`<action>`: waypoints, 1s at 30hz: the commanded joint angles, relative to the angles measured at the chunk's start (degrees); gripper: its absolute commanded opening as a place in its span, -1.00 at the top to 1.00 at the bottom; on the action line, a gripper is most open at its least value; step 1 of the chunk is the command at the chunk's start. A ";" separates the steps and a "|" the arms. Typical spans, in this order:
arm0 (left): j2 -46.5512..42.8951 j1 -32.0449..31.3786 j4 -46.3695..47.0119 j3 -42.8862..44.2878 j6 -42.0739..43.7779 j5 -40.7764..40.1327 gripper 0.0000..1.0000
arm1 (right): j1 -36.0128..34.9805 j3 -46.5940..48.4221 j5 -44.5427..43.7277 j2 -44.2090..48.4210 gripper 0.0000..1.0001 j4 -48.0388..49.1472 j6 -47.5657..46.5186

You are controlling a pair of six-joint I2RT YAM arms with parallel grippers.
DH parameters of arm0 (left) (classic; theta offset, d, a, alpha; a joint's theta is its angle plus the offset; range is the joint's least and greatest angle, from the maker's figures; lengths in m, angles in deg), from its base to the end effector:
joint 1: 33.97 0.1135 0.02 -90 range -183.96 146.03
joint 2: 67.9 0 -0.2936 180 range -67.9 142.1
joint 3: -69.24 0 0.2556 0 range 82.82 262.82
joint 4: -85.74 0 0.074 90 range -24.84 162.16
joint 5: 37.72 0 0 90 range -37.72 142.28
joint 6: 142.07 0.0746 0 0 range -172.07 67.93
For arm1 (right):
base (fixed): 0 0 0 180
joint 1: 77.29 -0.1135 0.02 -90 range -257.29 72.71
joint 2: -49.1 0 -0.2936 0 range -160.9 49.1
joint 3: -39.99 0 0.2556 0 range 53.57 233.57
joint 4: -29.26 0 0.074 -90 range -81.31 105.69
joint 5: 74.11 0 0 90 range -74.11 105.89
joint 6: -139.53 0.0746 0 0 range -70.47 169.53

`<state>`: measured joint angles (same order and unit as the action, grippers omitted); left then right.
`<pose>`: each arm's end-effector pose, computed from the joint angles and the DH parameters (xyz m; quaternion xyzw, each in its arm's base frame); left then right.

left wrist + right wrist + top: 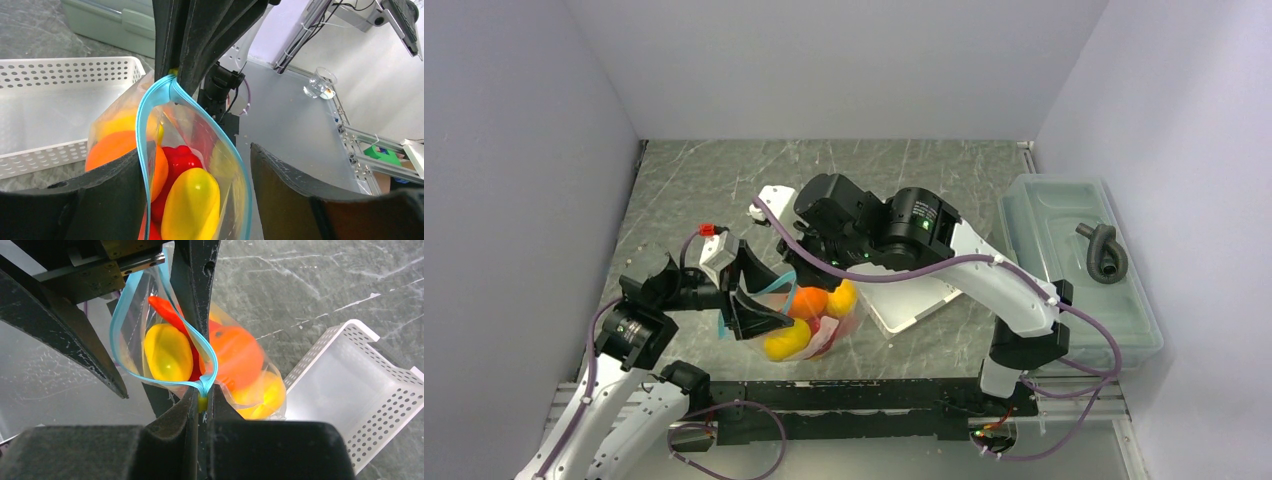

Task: Place the food in the zip-top bag and seal the zipper
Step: Zip the zipper food storage bag at the center of the board.

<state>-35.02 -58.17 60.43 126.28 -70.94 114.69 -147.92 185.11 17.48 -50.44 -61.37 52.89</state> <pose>0.0779 -0.1075 0.3753 0.3907 0.5933 -0.5639 0.4211 0.1150 0.3333 0.4804 -0.5162 0.7663 0.2403 0.2976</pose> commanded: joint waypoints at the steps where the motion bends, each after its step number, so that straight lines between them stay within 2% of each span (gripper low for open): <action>1: 0.30 -0.23 -1.92 2.33 1.91 -0.37 -0.47 | 0.33 4.17 -2.86 -0.48 1.00 3.94 3.48; 8: 0.16 -0.23 -3.52 2.57 3.06 -2.77 -0.46 | 0.32 5.30 -5.01 -1.89 1.00 4.26 5.17; 10: 0.31 -0.23 -4.49 2.87 3.78 -3.50 -0.38 | 0.32 5.15 -5.16 -1.69 1.00 4.43 5.26; 12: 0.67 -0.23 -5.79 3.31 4.82 -4.18 -0.13 | 0.30 4.68 -4.97 -1.17 1.00 4.80 5.13; 17: 3.37 -0.18 -9.90 5.20 7.69 -5.42 0.96 | 0.32 3.19 -4.06 0.40 1.00 5.03 4.60; 24: 4.16 -0.14 -10.81 5.78 8.33 -3.96 1.00 | 0.23 0.17 -3.30 2.88 0.96 4.78 2.03; 27: 3.75 -0.14 -9.86 5.43 7.92 -1.25 1.00 | 0.19 -2.22 -1.92 4.74 0.69 6.07 0.17; 30: 3.80 -0.14 -8.84 5.10 7.17 1.60 1.00 | 0.15 -5.71 -1.85 7.86 0.24 9.12 -1.61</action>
<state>-30.56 -58.17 49.94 130.19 -63.92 110.26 -147.88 182.01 15.62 -49.24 -59.18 54.00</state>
